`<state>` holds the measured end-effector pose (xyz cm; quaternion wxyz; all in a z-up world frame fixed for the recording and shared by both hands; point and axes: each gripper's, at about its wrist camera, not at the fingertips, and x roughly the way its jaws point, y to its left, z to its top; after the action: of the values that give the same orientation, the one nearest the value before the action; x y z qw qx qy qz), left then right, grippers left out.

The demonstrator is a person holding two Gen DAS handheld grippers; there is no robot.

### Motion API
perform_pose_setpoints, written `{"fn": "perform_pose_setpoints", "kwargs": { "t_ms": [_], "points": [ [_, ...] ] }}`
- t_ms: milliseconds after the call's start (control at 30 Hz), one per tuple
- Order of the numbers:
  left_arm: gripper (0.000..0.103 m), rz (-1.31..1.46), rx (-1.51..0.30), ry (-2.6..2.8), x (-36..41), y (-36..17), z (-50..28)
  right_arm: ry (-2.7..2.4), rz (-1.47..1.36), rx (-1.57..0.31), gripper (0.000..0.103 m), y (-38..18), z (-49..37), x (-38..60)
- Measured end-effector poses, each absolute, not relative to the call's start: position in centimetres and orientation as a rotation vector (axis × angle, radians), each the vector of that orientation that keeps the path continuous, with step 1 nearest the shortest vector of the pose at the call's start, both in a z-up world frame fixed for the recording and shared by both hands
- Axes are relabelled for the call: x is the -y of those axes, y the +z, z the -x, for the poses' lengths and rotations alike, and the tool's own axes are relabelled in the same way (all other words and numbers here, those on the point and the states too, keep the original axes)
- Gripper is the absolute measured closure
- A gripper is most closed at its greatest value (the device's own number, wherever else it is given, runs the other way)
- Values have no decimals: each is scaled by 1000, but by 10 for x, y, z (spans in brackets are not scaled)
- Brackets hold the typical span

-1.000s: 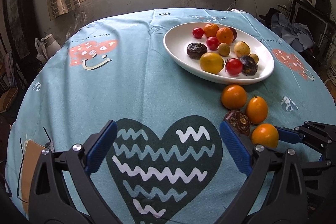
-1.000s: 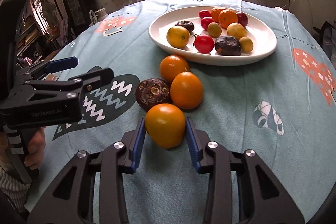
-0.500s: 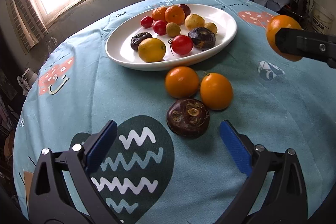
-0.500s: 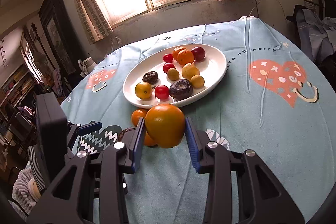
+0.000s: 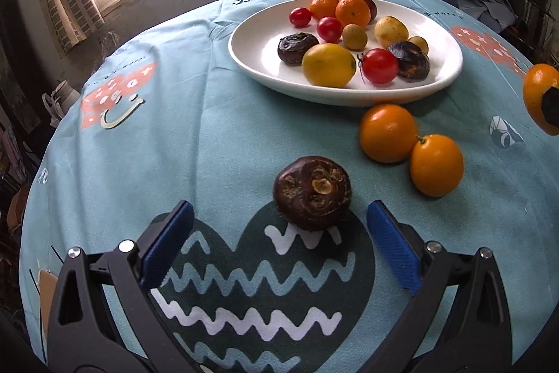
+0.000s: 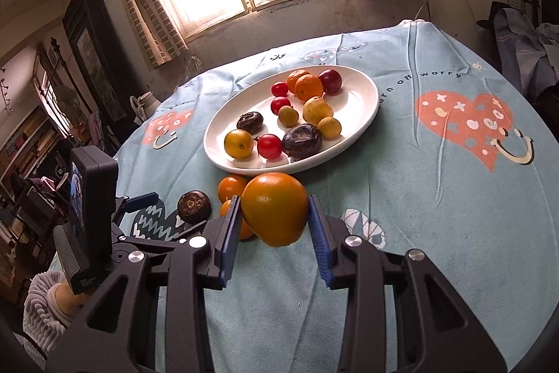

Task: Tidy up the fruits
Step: 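Grasp a dark brown fruit with the left tool while the right tool holds the orange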

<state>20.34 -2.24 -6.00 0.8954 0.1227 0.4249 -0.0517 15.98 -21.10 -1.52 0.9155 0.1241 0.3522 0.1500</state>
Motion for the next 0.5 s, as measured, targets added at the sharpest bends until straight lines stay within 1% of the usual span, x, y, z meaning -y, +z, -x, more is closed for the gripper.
{"fn": "perform_pose_setpoints", "kwargs": {
  "t_ms": [200,333,367,400,433,467,500],
  "points": [
    [2,-141,-930,-143,10,-65,-212,316,-238,-749,65,-21,-163,206],
    [4,-147,-909,-113,8,-63,-214,315,-240,-752,65,-21,-163,206],
    [8,-146,-903,-111,8,-62,-215,316,-242,-754,65,-21,-163,206],
    [15,-137,-902,-120,8,-62,-215,318,-243,-756,65,-22,-163,206],
    [19,-127,-903,-133,7,-62,-216,320,-245,-758,65,-22,-164,206],
    [29,-116,-899,-146,7,-61,-215,320,-246,-760,65,-23,-164,206],
    [47,-109,-895,-164,7,-60,-214,320,-245,-761,65,-23,-164,206]
  ]
}}
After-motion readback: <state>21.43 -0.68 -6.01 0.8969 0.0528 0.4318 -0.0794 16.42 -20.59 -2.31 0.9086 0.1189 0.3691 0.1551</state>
